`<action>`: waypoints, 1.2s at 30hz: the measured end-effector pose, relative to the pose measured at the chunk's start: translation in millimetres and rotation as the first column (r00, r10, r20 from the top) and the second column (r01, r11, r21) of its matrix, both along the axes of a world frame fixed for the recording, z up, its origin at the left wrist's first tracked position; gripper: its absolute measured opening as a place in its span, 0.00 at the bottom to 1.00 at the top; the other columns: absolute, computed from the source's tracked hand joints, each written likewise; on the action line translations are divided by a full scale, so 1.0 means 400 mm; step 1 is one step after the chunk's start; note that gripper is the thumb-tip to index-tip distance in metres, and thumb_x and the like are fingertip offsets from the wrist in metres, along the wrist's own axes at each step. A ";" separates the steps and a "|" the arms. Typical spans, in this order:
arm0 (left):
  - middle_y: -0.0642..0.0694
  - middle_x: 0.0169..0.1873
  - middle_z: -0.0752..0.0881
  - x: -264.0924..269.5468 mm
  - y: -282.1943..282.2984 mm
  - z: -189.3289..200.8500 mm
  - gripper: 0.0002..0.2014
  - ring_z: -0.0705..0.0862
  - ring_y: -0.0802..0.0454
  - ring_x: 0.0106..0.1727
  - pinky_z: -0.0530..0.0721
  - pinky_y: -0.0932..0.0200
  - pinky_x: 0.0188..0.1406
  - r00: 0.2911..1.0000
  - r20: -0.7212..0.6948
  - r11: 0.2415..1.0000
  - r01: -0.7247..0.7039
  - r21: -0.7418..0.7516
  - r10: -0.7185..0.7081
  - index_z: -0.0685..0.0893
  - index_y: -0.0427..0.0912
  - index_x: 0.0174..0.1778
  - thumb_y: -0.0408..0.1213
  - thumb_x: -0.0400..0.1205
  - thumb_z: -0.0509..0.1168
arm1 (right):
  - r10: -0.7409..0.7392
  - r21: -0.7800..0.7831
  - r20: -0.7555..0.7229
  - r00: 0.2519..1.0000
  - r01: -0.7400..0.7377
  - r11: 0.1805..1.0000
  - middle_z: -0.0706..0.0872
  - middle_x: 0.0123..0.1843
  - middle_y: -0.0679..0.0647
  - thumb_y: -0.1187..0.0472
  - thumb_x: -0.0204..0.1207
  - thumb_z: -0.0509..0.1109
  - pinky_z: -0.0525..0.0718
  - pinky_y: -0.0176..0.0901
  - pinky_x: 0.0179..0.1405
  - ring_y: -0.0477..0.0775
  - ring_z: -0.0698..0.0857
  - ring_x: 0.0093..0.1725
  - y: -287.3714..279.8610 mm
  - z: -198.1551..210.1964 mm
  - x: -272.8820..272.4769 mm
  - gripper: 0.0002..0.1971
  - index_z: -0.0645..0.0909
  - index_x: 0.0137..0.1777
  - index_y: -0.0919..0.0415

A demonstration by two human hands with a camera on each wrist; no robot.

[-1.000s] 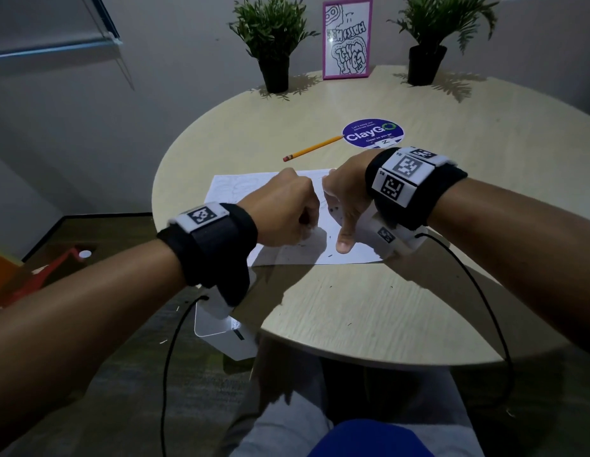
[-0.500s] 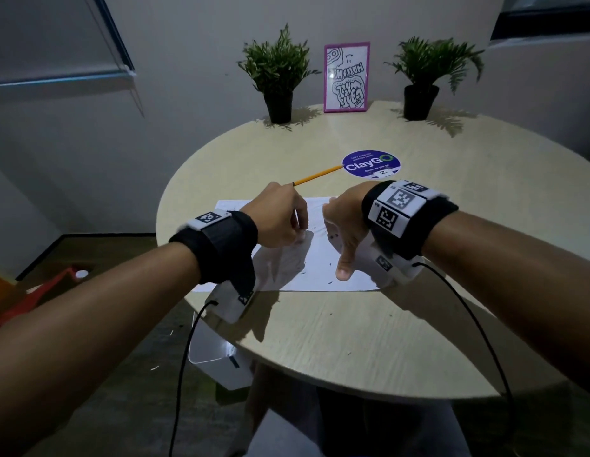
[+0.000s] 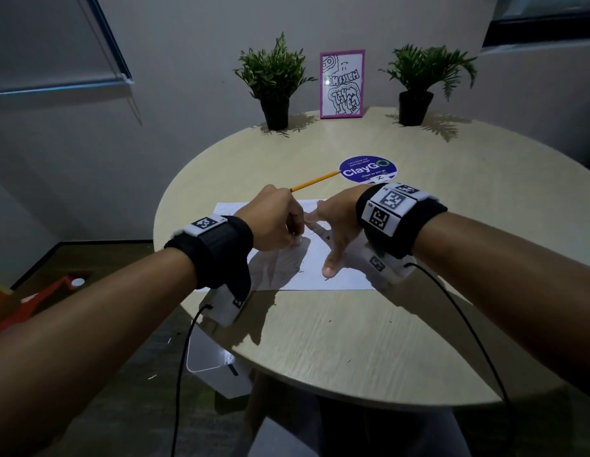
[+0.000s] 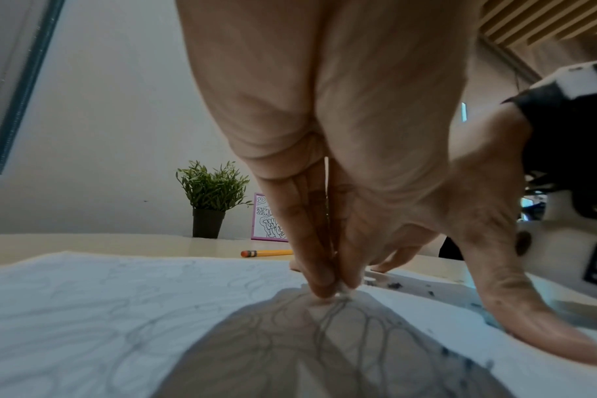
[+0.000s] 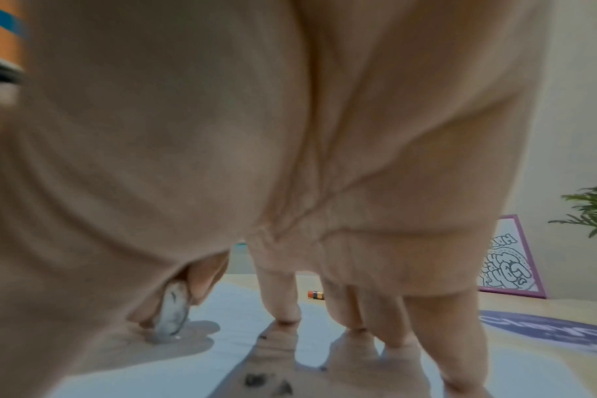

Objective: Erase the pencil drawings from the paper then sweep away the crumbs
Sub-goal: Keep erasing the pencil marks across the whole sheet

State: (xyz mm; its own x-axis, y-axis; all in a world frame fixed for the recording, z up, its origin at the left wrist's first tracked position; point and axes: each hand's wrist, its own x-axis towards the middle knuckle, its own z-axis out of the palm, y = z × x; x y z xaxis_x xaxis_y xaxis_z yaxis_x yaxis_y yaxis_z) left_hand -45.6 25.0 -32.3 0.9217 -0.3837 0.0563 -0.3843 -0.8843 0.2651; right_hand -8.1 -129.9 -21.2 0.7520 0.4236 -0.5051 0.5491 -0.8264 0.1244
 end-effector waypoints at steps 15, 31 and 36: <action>0.54 0.32 0.90 -0.037 -0.012 0.012 0.05 0.84 0.65 0.32 0.83 0.69 0.39 0.997 -0.030 0.998 0.066 0.022 -0.065 0.94 0.45 0.40 0.31 0.71 0.76 | 0.045 -0.059 -0.079 0.996 -0.050 0.997 0.85 0.64 0.52 0.32 0.57 0.84 0.79 0.61 0.69 0.60 0.83 0.65 0.025 0.007 0.032 0.47 0.73 0.73 0.55; 0.54 0.32 0.90 -0.034 -0.009 0.020 0.02 0.83 0.63 0.33 0.87 0.58 0.45 0.999 0.017 0.995 0.049 0.090 -0.051 0.93 0.45 0.38 0.34 0.73 0.76 | -0.009 -0.001 -0.097 0.995 0.009 1.000 0.76 0.78 0.56 0.30 0.50 0.84 0.74 0.63 0.75 0.64 0.76 0.76 0.027 -0.005 0.045 0.65 0.61 0.84 0.59; 0.56 0.30 0.89 -0.040 -0.010 0.008 0.03 0.81 0.66 0.31 0.83 0.65 0.37 0.998 0.007 0.991 0.067 0.114 -0.068 0.92 0.46 0.34 0.36 0.73 0.77 | 0.007 -0.020 -0.093 0.996 -0.009 1.000 0.77 0.77 0.55 0.26 0.40 0.84 0.76 0.62 0.73 0.62 0.77 0.74 0.029 -0.009 0.048 0.72 0.60 0.84 0.59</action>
State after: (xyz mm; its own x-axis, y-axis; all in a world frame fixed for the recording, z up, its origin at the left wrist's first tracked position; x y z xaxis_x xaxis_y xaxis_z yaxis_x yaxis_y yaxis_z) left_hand -61.6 20.9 -28.9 0.8930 -0.4496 0.0188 -0.4466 -0.8804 0.1595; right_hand 11.2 -118.3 -24.7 0.6982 0.4182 -0.5811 0.5656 -0.8198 0.0897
